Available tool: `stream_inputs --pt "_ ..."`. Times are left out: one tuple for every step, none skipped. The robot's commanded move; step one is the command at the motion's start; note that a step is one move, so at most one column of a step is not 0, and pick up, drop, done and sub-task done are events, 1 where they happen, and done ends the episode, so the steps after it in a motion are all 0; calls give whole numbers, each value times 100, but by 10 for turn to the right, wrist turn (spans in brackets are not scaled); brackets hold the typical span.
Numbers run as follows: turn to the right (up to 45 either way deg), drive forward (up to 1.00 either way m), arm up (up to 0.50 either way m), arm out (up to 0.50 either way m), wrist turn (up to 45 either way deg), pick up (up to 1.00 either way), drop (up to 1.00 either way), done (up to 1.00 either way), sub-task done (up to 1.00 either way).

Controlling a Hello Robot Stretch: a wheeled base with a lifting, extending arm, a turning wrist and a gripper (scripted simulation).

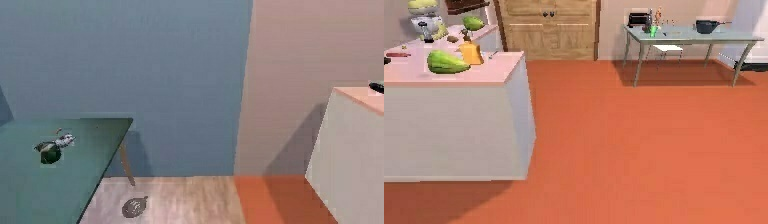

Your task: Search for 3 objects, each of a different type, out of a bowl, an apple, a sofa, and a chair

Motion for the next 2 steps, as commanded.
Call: stream_inputs --pt "-450 0 0 0 0 0 0 0 0" --pt "-120 0 0 0 0 0 0 0 0"
